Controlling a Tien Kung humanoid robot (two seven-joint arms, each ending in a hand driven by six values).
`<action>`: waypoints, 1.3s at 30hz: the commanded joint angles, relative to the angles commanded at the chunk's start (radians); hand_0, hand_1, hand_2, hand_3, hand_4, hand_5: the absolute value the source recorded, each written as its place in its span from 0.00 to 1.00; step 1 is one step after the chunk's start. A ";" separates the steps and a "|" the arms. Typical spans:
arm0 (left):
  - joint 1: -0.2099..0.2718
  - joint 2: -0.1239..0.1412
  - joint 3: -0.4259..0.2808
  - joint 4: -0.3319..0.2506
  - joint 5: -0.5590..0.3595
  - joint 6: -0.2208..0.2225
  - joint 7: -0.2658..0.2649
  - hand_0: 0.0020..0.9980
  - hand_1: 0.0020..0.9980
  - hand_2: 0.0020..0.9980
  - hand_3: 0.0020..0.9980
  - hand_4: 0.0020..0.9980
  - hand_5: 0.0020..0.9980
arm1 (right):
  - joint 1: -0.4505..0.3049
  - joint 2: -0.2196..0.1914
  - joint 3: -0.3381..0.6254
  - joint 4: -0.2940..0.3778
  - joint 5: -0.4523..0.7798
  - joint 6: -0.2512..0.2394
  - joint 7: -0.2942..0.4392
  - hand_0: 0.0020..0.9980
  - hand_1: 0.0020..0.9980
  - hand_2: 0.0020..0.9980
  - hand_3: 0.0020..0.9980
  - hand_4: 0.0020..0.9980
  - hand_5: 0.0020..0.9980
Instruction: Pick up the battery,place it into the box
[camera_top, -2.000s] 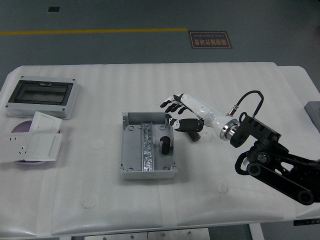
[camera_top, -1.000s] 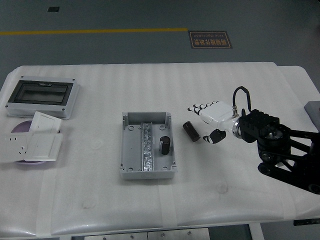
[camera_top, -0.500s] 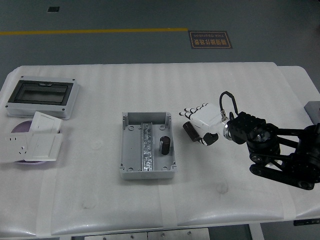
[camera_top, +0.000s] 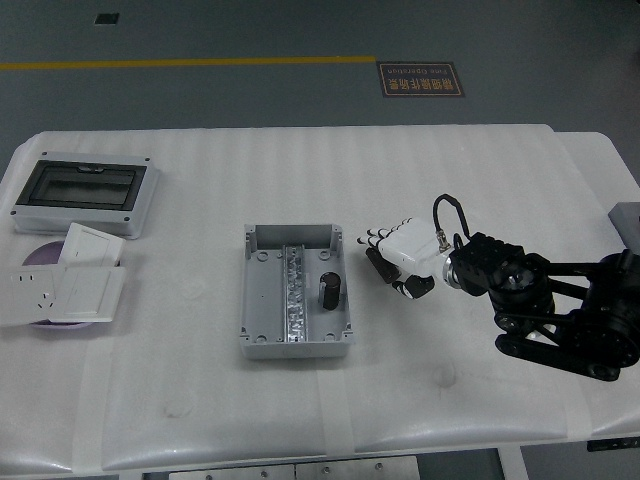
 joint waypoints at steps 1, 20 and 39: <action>0.000 0.000 0.000 0.000 0.000 0.000 0.000 0.65 0.59 0.54 0.58 0.37 0.02 | 0.000 0.000 0.000 0.000 0.000 -0.003 0.001 0.73 0.75 0.90 1.00 0.53 0.12; -0.003 -0.002 0.031 -0.002 -0.027 0.010 -0.011 0.65 0.59 0.54 0.58 0.37 0.02 | -0.019 -0.001 -0.001 -0.025 0.003 -0.039 0.016 0.67 0.66 0.64 0.69 0.29 0.07; 0.000 -0.005 0.031 -0.003 -0.023 0.016 -0.021 0.65 0.59 0.54 0.59 0.38 0.03 | -0.133 -0.059 0.342 0.099 0.067 -0.088 0.032 0.65 0.64 0.61 0.68 0.27 0.05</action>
